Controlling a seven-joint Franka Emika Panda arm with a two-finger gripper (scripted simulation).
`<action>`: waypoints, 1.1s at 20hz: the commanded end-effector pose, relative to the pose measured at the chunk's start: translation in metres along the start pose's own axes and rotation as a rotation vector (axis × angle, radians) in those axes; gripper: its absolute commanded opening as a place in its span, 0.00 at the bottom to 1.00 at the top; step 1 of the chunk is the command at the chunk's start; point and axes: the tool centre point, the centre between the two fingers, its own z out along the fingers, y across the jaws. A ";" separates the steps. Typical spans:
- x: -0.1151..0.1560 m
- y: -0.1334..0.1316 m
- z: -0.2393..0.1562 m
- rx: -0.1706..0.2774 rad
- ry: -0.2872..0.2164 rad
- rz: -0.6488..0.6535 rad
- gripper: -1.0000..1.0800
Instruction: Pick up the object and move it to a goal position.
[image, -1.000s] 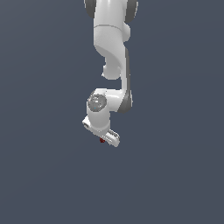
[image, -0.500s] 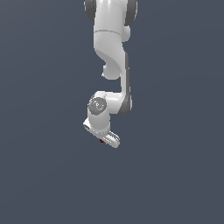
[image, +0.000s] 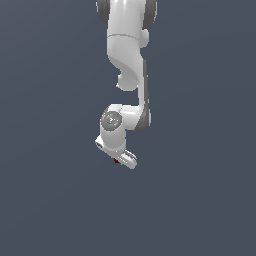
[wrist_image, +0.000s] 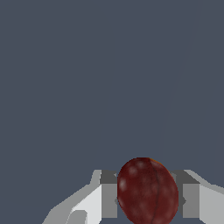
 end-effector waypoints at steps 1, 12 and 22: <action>-0.001 -0.001 -0.003 0.000 0.001 0.000 0.00; -0.020 -0.017 -0.060 0.001 0.000 0.000 0.00; -0.055 -0.047 -0.167 0.000 0.001 0.001 0.00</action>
